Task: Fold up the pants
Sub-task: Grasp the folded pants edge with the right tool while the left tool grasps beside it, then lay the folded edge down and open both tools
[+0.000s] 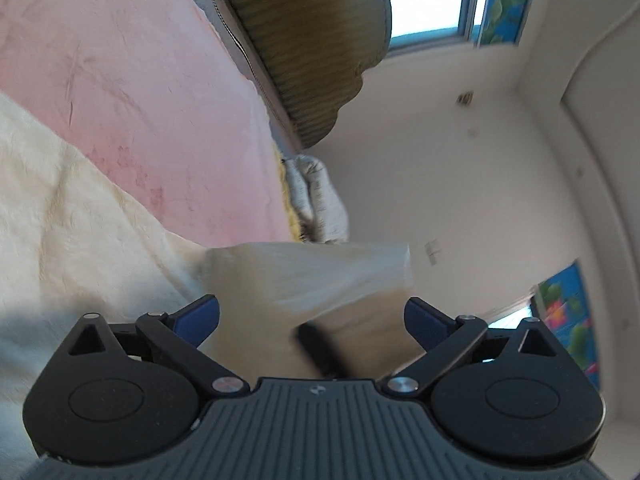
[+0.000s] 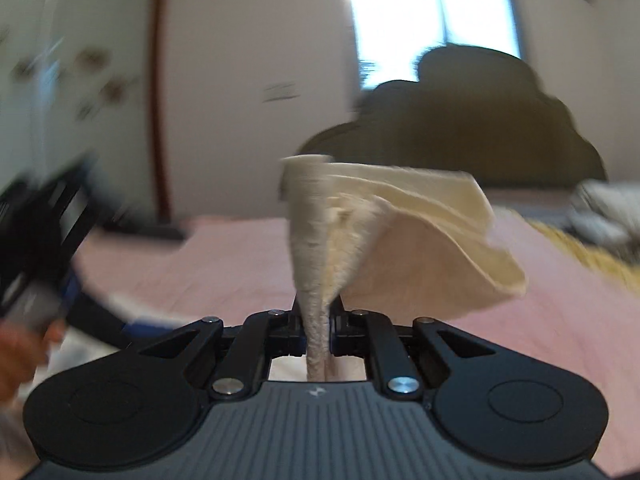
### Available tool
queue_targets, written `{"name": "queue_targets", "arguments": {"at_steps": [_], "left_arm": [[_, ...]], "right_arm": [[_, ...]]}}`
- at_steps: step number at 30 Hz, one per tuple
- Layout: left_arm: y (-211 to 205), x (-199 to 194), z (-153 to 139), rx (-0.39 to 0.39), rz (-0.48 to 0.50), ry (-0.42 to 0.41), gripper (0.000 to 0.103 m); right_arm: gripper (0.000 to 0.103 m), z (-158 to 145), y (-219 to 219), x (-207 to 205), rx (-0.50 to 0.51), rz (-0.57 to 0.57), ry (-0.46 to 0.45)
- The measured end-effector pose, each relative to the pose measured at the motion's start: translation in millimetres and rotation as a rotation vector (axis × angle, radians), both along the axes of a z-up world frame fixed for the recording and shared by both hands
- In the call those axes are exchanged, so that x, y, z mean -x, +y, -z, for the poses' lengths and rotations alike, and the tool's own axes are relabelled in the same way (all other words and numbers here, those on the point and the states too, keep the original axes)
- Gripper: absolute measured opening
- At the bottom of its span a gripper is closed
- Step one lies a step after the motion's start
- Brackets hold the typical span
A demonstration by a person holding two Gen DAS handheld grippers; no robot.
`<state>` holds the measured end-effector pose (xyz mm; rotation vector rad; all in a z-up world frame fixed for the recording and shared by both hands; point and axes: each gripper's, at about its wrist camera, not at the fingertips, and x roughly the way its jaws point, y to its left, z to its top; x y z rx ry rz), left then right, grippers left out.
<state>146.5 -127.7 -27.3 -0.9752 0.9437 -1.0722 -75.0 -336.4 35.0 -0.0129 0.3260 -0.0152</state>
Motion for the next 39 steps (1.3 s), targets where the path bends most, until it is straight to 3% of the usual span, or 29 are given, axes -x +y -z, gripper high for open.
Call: {"name": "queue_targets", "arguments": {"at_steps": [5, 12, 15, 17, 19, 21, 22, 27, 31, 34, 39], "left_arm": [[20.3, 2.2, 14.6, 0.018, -0.049, 0.053, 0.103], [22.3, -2.1, 24.0, -0.104, -0.040, 0.069, 0.101], [22.2, -13.8, 30.6, -0.098, -0.068, 0.103, 0.097], [26.0, -17.5, 34.6, -0.100, -0.096, 0.111, 0.078], [31.6, -22.3, 38.2, -0.143, -0.110, 0.121, 0.032], [39.6, -20.9, 33.0, -0.197, -0.131, 0.063, 0.016], [46.2, -18.2, 26.9, -0.224, -0.146, 0.014, 0.013], [81.4, -12.1, -10.9, -0.344, -0.206, -0.193, 0.013], [106.0, -9.3, -31.3, -0.534, -0.264, -0.330, 0.014], [122.4, -13.3, -27.0, -0.637, -0.291, -0.340, 0.013], [139.1, -12.4, -4.1, -0.725, -0.305, -0.315, 0.012]], "right_arm": [[0.010, 23.3, 73.3, -7.9, 0.317, -0.181, 0.070], [0.010, 36.0, 90.2, -11.4, 0.373, -0.211, 0.082], [0.010, 37.2, 91.5, -6.5, 0.407, -0.239, 0.071], [0.010, 39.8, 95.9, -4.0, 0.432, -0.250, 0.075], [0.010, 41.4, 97.6, -5.4, 0.433, -0.258, 0.088], [0.010, 44.3, 101.2, -5.3, 0.426, -0.260, 0.104], [0.010, 44.3, 103.2, -6.9, 0.427, -0.264, 0.109], [0.010, 33.7, 118.8, -20.0, 0.374, -0.313, 0.085], [0.010, 30.7, 144.1, -37.4, 0.356, -0.390, 0.058], [0.010, 32.2, 165.1, -55.3, 0.351, -0.449, 0.058], [0.010, 47.0, 183.8, -89.4, 0.328, -0.514, 0.111]]}}
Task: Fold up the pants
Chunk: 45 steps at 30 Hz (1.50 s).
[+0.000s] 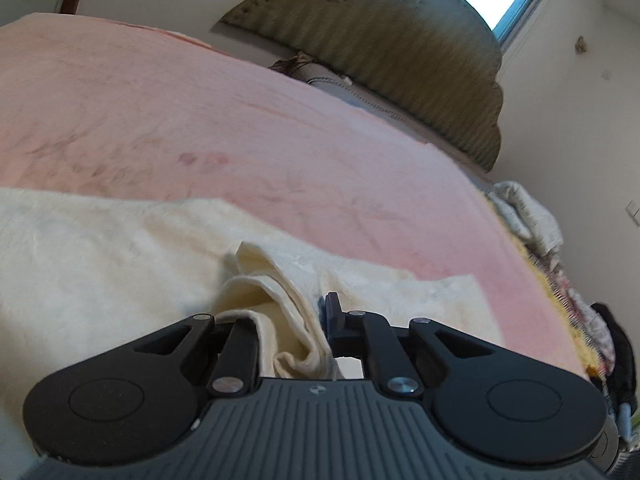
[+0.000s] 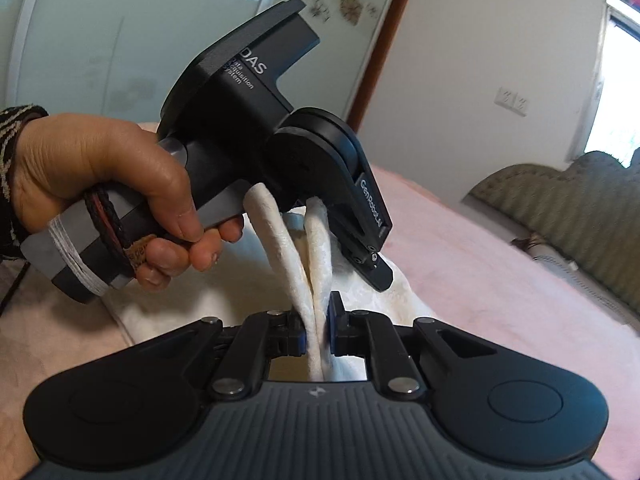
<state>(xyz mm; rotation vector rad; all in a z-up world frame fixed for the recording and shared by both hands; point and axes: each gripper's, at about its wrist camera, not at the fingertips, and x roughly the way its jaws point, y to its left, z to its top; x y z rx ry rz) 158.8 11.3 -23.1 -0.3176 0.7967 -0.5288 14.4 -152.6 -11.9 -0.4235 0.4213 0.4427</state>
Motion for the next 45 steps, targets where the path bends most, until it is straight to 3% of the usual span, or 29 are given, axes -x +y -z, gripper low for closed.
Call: {"name": "queue_targets", "arguments": {"at_steps": [3, 6, 8, 10, 11, 13, 15, 18, 20, 22, 25, 27, 30, 32, 35, 37, 41, 45], "left_arm": [[-7.5, 6.5, 6.5, -0.055, 0.003, -0.042, 0.013], [-10.4, 13.2, -0.9, -0.091, 0.013, -0.108, 0.014], [-12.7, 18.1, -8.3, -0.109, 0.023, -0.147, 0.014], [-16.5, 22.7, -11.6, -0.138, 0.033, -0.168, 0.015], [-17.9, 23.7, -10.3, -0.161, 0.033, -0.164, 0.016], [-18.5, 22.5, -3.0, -0.185, 0.025, -0.127, 0.018], [-15.7, 21.6, 1.2, -0.176, 0.014, -0.098, 0.021], [-12.2, 21.1, -3.8, -0.184, 0.009, -0.092, 0.029], [-8.6, 23.4, -7.7, -0.198, 0.003, -0.104, 0.035], [-1.6, 23.2, -8.5, -0.183, -0.019, -0.105, 0.046], [6.8, 21.6, -9.7, -0.138, -0.053, -0.117, 0.044], [5.8, 26.1, -16.2, -0.134, -0.042, -0.183, 0.045], [1.0, 24.4, -20.9, -0.190, -0.026, -0.239, 0.047], [5.0, 16.5, -17.9, -0.196, -0.063, -0.211, 0.055], [14.0, 9.3, -16.4, -0.269, -0.195, -0.204, 0.053], [25.8, 8.3, -20.5, -0.252, -0.251, -0.202, 0.053], [37.6, 11.0, -29.3, -0.262, -0.266, -0.193, 0.055], [31.3, 16.5, -26.6, -0.372, -0.210, -0.197, 0.067]], "right_arm": [[0.015, 14.5, 6.1, -14.7, 0.040, -0.023, 0.106], [0.018, 11.4, 5.1, -10.3, 0.085, -0.049, 0.133], [0.019, -5.7, -10.8, -1.9, 0.007, -0.107, 0.178], [0.019, -27.7, -39.6, 7.6, -0.146, -0.119, 0.194], [0.021, -37.3, -57.3, 4.7, -0.210, -0.082, 0.184], [0.042, -47.6, -93.9, -10.5, -0.303, 0.059, 0.148], [0.057, -42.5, -124.4, -36.8, -0.330, 0.225, 0.139], [0.056, -14.4, -152.6, -77.6, -0.338, 0.396, 0.271], [0.055, 6.0, -155.0, -87.2, -0.298, 0.423, 0.355], [0.056, 9.0, -144.0, -75.2, -0.242, 0.437, 0.306], [0.056, -1.8, -124.8, -59.4, -0.277, 0.391, 0.220], [0.060, -2.6, -111.9, -58.5, -0.304, 0.316, 0.250], [0.061, 19.2, -87.0, -69.0, -0.155, 0.271, 0.323], [0.061, 15.1, -80.7, -61.6, -0.145, 0.299, 0.293], [0.061, 2.0, -66.1, -47.3, -0.186, 0.256, 0.256], [0.062, -5.1, -54.0, -38.6, -0.192, 0.214, 0.226], [0.061, -13.3, -29.7, -30.9, -0.200, 0.132, 0.218], [0.061, -15.7, -15.4, -29.5, -0.243, 0.052, 0.230]]}}
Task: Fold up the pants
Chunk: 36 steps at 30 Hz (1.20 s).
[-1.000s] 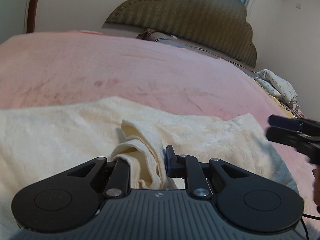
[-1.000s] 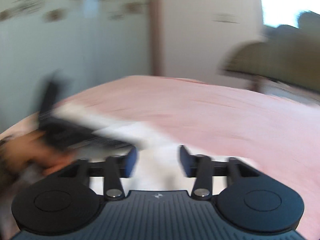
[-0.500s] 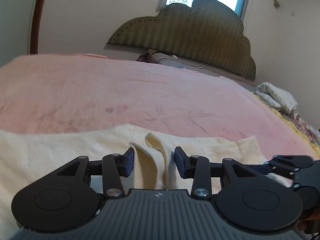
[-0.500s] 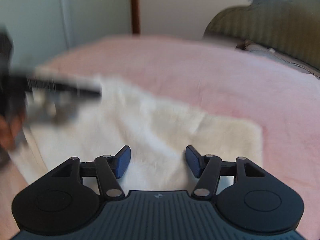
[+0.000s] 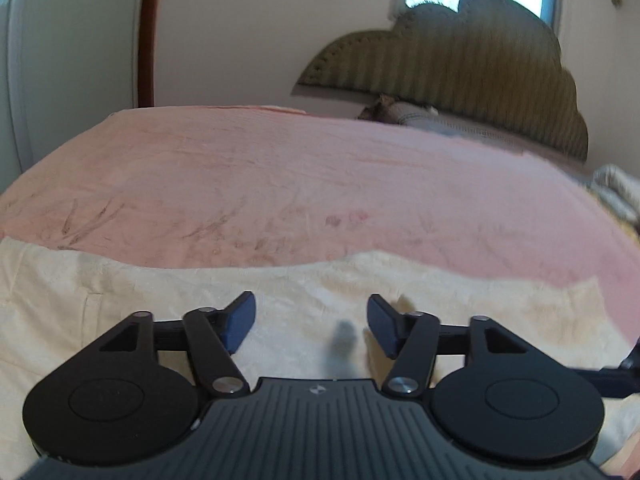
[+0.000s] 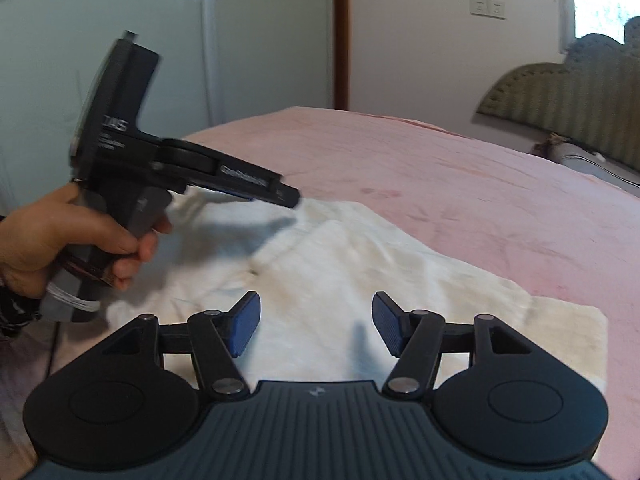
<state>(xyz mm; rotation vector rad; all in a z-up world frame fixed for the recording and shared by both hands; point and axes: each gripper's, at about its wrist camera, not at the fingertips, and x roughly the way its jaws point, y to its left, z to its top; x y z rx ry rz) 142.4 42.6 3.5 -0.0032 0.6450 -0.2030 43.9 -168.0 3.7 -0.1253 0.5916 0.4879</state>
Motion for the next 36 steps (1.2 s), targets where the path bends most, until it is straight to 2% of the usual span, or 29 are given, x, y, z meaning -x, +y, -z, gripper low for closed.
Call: {"name": "queue_targets", "arguments": {"at_steps": [2, 6, 9, 11, 14, 16, 18, 19, 21, 22, 26, 28, 30, 33, 34, 35, 36], "left_arm": [[-3.2, 5.7, -0.2, -0.045, -0.006, -0.023, 0.067], [-0.6, 9.2, -2.6, -0.038, -0.009, -0.037, 0.074], [2.2, 9.7, -2.5, -0.071, -0.034, -0.040, 0.074], [8.6, 11.4, -3.8, -0.045, -0.056, -0.040, 0.074], [24.5, 14.4, -10.1, 0.105, -0.072, -0.020, 0.076], [40.0, 17.9, -16.7, 0.292, -0.068, 0.012, 0.076], [54.7, 19.2, -21.0, 0.487, -0.024, 0.066, 0.077], [59.9, 18.9, -21.9, 0.567, 0.001, 0.099, 0.080], [63.4, 17.5, -21.7, 0.669, 0.047, 0.182, 0.087], [62.5, 16.7, -20.5, 0.697, 0.068, 0.220, 0.089], [45.3, 14.5, -11.0, 0.757, 0.163, 0.317, 0.092], [29.6, 10.0, -0.3, 0.781, 0.218, 0.369, 0.095], [20.4, 5.6, 10.2, 0.816, 0.206, 0.397, 0.096], [13.1, -10.6, 29.4, 0.850, 0.136, 0.417, 0.091], [12.6, -13.6, 34.2, 0.860, 0.117, 0.418, 0.084], [14.1, -14.1, 37.2, 0.876, 0.116, 0.402, 0.074], [14.7, -14.3, 38.3, 0.882, 0.127, 0.395, 0.043]], "right_arm": [[0.061, 0.2, 9.8, 6.8, 0.020, -0.054, -0.030], [0.061, 4.9, 27.7, 19.7, 0.137, -0.108, -0.058], [0.061, 12.9, 33.7, 21.0, 0.196, -0.116, -0.048], [0.061, 16.5, 36.8, 22.8, 0.223, -0.114, -0.072], [0.057, 23.0, 46.8, 26.6, 0.307, -0.111, -0.155], [0.026, 26.5, 54.1, 29.2, 0.350, -0.125, -0.202], [0.009, 29.6, 59.6, 31.1, 0.375, -0.146, -0.229], [0.009, 29.7, 60.4, 32.7, 0.376, -0.150, -0.243], [0.008, 23.5, 52.9, 33.4, 0.326, -0.129, -0.251], [0.008, 16.7, 42.4, 31.4, 0.259, -0.100, -0.242], [0.008, -13.8, -8.7, 22.6, -0.033, 0.003, -0.185], [0.008, -23.1, -26.2, 22.5, -0.129, 0.015, -0.170], [0.008, -27.9, -32.7, 25.3, -0.176, 0.002, -0.164], [0.008, -25.6, -25.9, 32.7, -0.155, -0.043, -0.167], [0.008, -23.7, -22.9, 34.5, -0.156, -0.068, -0.157], [0.008, -21.3, -18.3, 36.3, -0.144, -0.086, -0.153], [0.008, -18.6, -13.5, 37.3, -0.122, -0.095, -0.151]]}}
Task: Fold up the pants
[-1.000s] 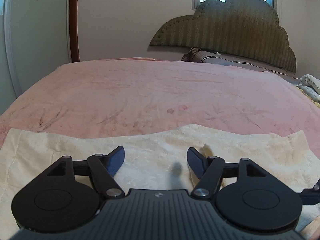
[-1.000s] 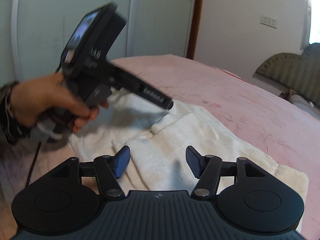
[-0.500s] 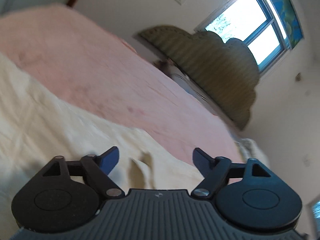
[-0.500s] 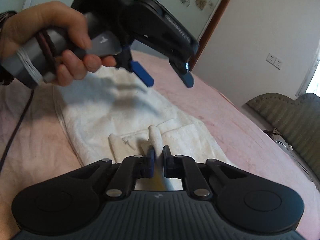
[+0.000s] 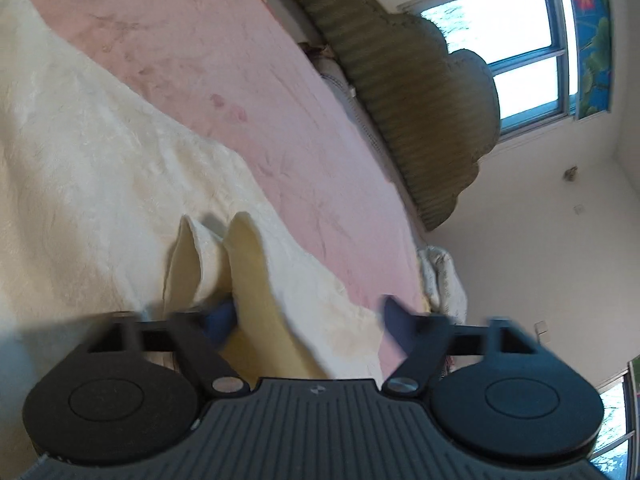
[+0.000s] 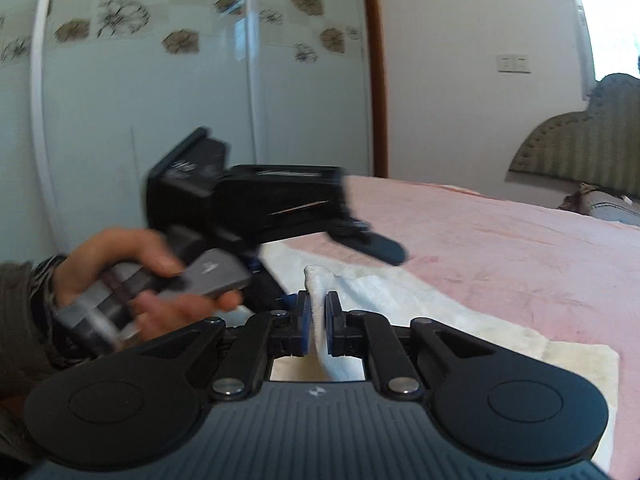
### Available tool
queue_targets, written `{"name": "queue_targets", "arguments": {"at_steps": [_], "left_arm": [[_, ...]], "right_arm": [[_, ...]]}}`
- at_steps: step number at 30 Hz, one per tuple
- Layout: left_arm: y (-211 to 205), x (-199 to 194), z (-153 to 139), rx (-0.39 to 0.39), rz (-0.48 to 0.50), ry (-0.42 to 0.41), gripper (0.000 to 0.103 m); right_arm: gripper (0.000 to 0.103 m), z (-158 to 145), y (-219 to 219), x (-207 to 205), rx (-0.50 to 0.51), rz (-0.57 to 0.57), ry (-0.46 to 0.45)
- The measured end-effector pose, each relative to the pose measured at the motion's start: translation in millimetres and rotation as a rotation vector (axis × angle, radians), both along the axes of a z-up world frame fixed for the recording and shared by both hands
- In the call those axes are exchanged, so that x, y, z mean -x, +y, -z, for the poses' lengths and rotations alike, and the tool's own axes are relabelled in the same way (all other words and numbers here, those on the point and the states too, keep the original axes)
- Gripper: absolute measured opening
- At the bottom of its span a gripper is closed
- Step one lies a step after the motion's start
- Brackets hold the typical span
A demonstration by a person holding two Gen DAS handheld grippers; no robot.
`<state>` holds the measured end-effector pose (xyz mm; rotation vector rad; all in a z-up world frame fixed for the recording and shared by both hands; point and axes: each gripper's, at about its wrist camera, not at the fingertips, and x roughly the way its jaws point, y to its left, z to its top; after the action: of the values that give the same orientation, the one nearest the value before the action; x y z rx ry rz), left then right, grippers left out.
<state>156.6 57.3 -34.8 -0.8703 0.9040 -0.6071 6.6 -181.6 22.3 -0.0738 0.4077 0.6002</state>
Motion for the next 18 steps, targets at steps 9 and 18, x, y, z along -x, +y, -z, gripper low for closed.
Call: {"name": "queue_targets", "arguments": {"at_steps": [9, 18], "left_arm": [[7.3, 30.1, -25.4, -0.195, -0.024, -0.165, 0.010], [8.2, 40.2, -24.1, -0.372, -0.075, -0.202, 0.010]], "right_arm": [[0.008, 18.4, 16.6, -0.3, 0.057, -0.074, 0.044], [0.008, 25.2, 24.7, -5.3, 0.026, -0.117, 0.077]]}}
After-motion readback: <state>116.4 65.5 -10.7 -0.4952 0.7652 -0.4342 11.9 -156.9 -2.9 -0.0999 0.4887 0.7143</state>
